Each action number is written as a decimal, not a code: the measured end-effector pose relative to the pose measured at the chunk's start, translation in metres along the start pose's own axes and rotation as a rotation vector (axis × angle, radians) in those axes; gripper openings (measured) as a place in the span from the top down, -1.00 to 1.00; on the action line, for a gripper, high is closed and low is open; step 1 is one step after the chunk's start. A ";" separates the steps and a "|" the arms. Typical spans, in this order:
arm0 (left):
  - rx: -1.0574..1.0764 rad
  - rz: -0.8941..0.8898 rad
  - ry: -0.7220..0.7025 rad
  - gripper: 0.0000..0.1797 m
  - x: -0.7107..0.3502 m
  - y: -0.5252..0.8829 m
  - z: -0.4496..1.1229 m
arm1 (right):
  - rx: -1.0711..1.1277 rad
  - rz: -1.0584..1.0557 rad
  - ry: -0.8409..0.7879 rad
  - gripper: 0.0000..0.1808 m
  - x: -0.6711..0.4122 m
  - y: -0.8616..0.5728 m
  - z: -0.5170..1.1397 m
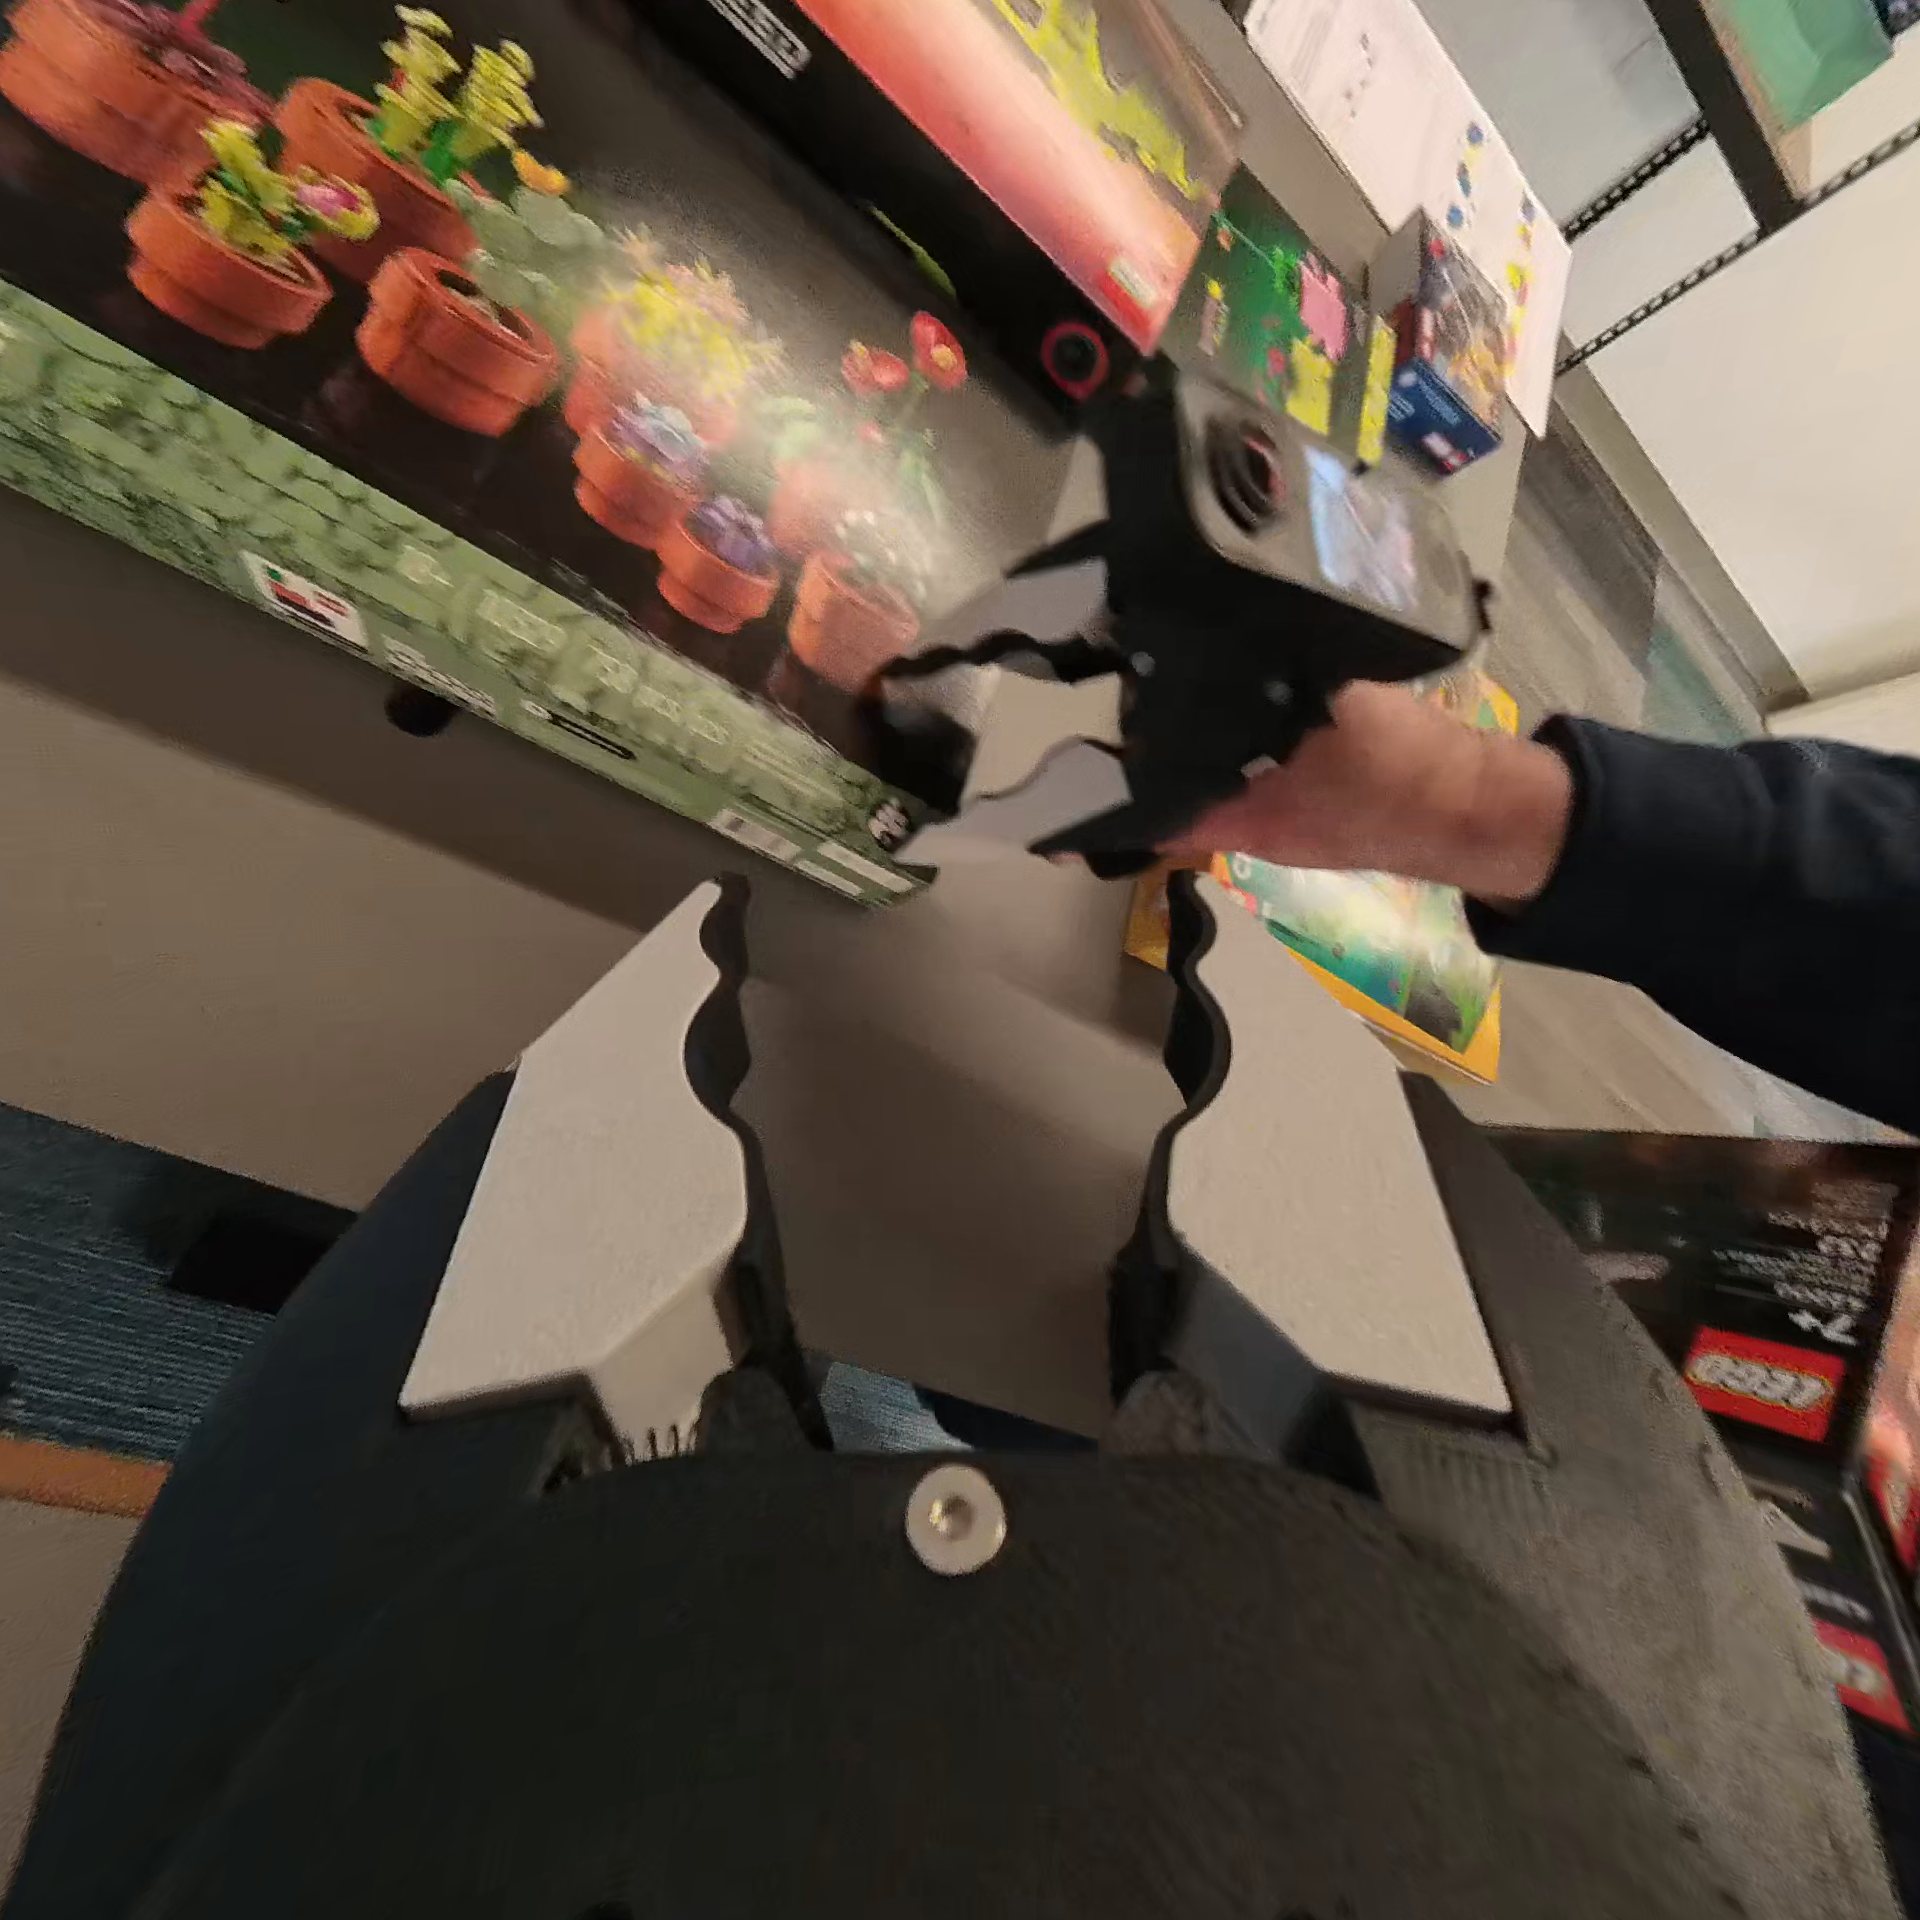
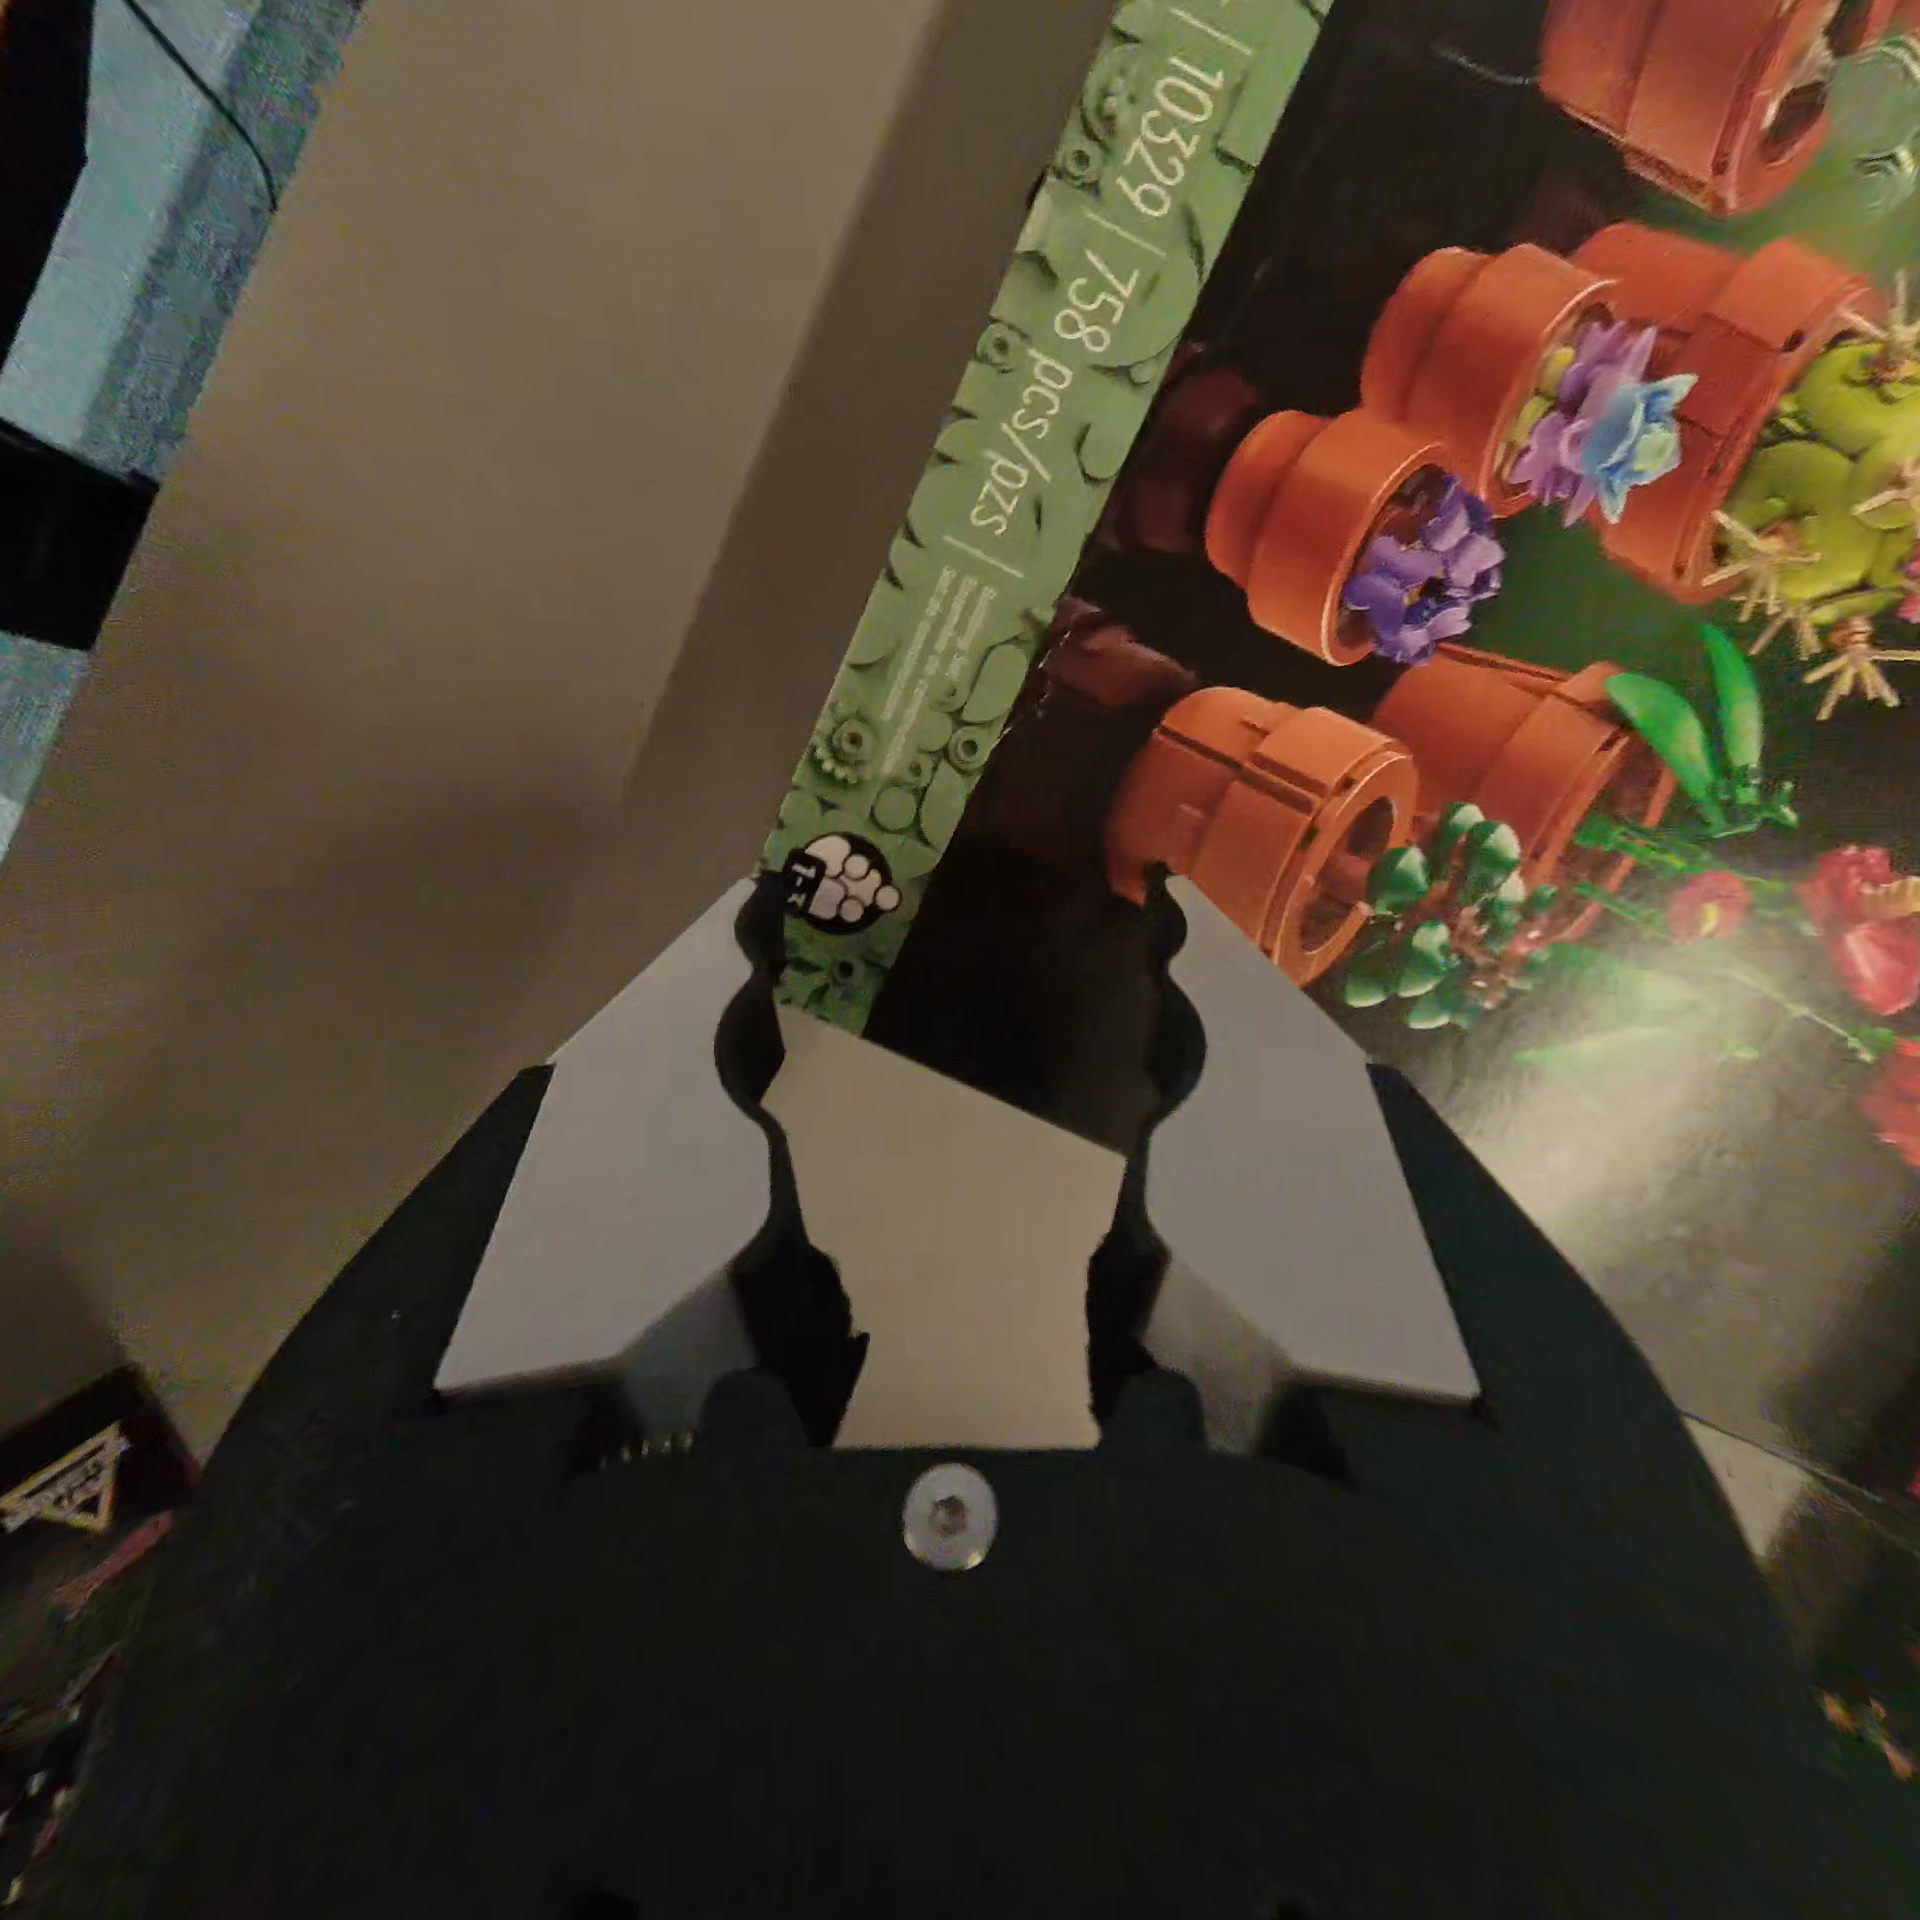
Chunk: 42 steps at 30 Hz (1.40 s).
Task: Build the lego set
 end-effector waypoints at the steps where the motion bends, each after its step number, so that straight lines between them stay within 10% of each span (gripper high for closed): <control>1: -0.010 -0.005 -0.003 0.10 -0.006 0.009 0.004 | -0.021 -0.018 0.003 0.28 0.003 0.003 -0.002; 8: -0.064 0.033 0.024 0.06 -0.040 0.060 0.045 | -0.211 -0.156 0.100 0.44 0.043 0.032 -0.033; 12: -0.135 0.078 0.095 -0.06 -0.044 0.101 0.071 | -0.385 -0.178 0.135 0.91 0.073 0.059 -0.066; 14: -0.182 0.082 0.142 -0.23 -0.041 0.126 0.084 | -0.203 0.003 0.071 0.42 0.067 0.032 -0.080; 22: -0.158 0.086 0.384 -0.26 -0.013 0.166 0.132 | 0.044 0.753 -0.029 0.00 0.111 -0.009 -0.128; 33: -0.198 -0.236 0.464 -0.25 0.082 0.178 0.075 | 0.017 0.612 -0.078 -0.19 0.087 -0.013 -0.093; 42: -0.046 -0.539 0.485 -0.35 0.138 0.164 0.010 | -0.166 0.795 0.058 0.04 0.095 0.015 -0.066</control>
Point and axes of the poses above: each gripper's, where its closed fingertips meet, z out along the fingers, x out of its underside, y = z × x across the jaws, the point moved 1 cm from there along -z, back along the fingers, and after that the axes turned 12 degrees about -y, right-handed, at the moved point
